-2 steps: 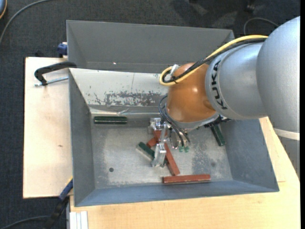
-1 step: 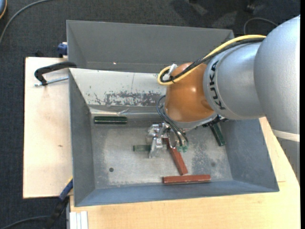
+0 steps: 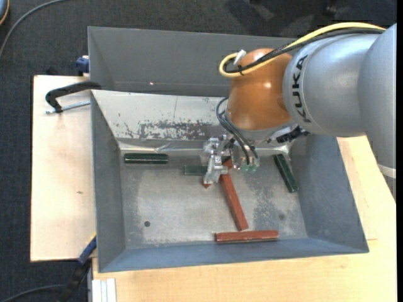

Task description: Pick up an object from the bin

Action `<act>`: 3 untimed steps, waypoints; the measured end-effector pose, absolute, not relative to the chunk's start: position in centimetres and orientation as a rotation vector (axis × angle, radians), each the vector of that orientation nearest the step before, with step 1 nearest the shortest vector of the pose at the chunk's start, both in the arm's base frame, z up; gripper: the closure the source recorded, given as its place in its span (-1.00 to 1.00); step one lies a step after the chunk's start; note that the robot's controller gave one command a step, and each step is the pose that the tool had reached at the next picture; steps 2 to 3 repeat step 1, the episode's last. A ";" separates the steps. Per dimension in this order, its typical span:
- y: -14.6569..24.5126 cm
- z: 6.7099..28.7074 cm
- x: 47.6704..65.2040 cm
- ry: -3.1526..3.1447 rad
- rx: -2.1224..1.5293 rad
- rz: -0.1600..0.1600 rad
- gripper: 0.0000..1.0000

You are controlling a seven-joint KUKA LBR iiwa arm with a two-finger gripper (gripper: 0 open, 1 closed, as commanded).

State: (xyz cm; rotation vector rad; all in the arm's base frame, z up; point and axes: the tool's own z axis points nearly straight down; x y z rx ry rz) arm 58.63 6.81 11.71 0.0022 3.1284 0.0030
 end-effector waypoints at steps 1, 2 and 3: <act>5.8 25.8 59.1 3.124 -0.058 0.002 1.00; 5.8 25.8 59.1 3.124 -0.058 0.002 1.00; 5.8 25.8 59.1 3.124 -0.058 0.002 1.00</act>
Offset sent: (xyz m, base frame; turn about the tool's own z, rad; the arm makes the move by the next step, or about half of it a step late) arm 0.0014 -0.0105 0.1344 -0.0386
